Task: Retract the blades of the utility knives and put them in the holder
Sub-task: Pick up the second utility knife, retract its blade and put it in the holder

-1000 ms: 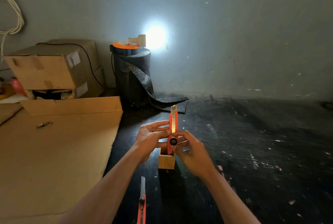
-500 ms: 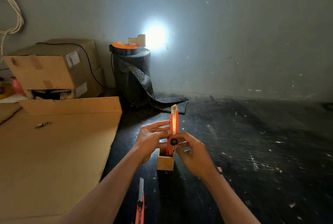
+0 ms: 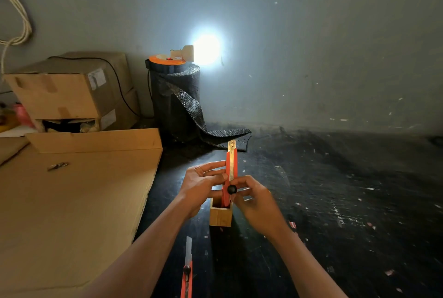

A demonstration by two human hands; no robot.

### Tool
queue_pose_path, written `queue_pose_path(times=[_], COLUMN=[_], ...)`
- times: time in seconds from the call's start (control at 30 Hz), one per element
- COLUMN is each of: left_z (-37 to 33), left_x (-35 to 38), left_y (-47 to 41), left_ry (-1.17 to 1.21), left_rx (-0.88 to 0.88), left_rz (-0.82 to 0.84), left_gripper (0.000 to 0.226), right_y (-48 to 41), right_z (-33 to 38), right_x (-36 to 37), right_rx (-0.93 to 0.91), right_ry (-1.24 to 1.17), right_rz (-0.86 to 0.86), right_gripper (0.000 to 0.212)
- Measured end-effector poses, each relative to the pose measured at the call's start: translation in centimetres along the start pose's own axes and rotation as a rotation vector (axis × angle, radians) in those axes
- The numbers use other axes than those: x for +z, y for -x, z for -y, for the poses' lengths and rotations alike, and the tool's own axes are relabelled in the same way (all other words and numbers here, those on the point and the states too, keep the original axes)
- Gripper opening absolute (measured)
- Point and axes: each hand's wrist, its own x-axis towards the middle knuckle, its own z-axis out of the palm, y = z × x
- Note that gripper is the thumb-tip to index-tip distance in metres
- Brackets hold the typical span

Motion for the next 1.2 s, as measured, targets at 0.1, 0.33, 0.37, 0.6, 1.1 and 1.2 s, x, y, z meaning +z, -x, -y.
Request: queue_pose_path(times=[0.1,0.33,0.37,0.6,1.1,1.2], left_z=[0.3,1.8,2.0,3.8,11.8,13.6], left_x=[0.0,-0.1,-0.2,-1.0,-5.5,-6.0], left_y=[-0.1,0.0,0.0,-0.7,-5.7,-6.5], left_ry=[-0.01,0.008,0.003,-0.008,-0.593,-0.645], left_rx=[0.003,-0.036,-0.036,-0.061,-0.045,-0.105], left_rz=[-0.007,-0.04,-0.046,-0.022,-0.205,-0.165], left_gripper=[0.031,0.03,0.031,0.034,0.052,0.073], right_y=[-0.1,0.3,0.3,-1.4,-9.4,-10.6], right_z=[-0.3,-1.7,-1.9,-1.9,-8.0,-9.0], right_x=[0.6,2.1,2.2,1.8,4.1,5.6], right_rx=[0.029,0.068,0.08,0.136,0.286,0.31], right_ry=[-0.037,-0.023,-0.025,-0.19,-0.071,-0.009], right_rz=[-0.044,-0.131,-0.133,-0.137,-0.065,-0.061], right_gripper=[0.022,0.027,0.027,0.034,0.015,0.016])
